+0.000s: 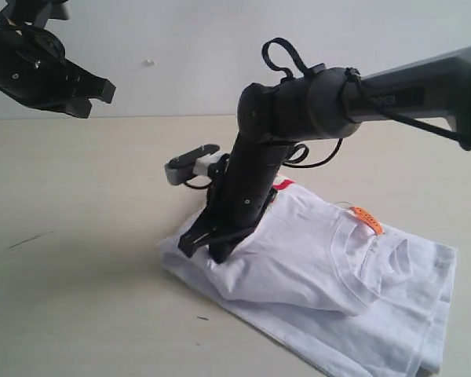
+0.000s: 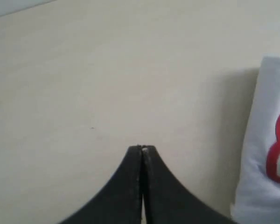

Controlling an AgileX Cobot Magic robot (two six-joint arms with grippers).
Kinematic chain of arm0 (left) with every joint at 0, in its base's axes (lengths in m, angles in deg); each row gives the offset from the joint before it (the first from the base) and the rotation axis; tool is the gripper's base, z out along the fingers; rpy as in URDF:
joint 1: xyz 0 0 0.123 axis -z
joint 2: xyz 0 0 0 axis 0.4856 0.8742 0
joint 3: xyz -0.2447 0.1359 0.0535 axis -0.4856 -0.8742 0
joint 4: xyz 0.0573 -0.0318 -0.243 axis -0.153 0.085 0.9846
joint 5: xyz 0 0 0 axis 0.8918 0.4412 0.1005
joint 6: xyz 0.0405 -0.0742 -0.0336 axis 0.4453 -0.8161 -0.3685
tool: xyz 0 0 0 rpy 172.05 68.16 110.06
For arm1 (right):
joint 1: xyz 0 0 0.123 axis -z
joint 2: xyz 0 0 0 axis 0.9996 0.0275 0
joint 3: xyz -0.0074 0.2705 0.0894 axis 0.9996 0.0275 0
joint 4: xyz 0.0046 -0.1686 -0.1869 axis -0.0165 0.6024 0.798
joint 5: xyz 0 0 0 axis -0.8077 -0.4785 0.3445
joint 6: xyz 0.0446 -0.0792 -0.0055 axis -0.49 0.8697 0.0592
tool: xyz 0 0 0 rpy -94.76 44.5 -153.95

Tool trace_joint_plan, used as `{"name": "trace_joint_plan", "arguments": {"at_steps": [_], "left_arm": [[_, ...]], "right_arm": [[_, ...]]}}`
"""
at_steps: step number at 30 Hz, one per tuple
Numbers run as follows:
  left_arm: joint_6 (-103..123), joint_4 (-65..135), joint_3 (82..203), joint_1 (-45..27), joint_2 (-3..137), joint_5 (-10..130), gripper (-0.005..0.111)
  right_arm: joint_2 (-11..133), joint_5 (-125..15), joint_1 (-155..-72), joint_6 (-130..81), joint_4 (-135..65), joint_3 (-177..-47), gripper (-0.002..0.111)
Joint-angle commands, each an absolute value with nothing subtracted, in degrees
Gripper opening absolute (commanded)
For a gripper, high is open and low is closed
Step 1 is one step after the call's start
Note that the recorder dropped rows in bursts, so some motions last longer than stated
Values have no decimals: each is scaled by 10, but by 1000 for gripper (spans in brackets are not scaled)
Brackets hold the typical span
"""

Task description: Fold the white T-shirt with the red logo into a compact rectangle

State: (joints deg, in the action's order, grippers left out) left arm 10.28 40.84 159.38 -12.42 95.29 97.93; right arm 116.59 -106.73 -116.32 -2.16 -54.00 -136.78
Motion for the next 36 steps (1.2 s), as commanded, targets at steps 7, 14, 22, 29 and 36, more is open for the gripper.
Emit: {"name": "trace_joint_plan", "arguments": {"at_steps": [7, 14, 22, 29, 36], "left_arm": [[103, 417, 1592, -126, 949, 985, 0], [103, 422, 1592, -126, 949, 986, 0], [103, 444, 1592, -126, 949, 997, 0], [103, 444, 1592, -126, 949, 991, 0], [103, 444, 1592, -126, 949, 992, 0]], "right_arm": [[1085, -1234, -1211, 56, -542, -1369, 0], [969, -1174, -1170, -69, -451, -1311, 0], [929, -1058, -1049, -311, -326, -1153, 0], [959, -992, -1002, -345, -324, -1091, 0], [1055, -947, -1001, -345, -325, -1132, 0]]}}
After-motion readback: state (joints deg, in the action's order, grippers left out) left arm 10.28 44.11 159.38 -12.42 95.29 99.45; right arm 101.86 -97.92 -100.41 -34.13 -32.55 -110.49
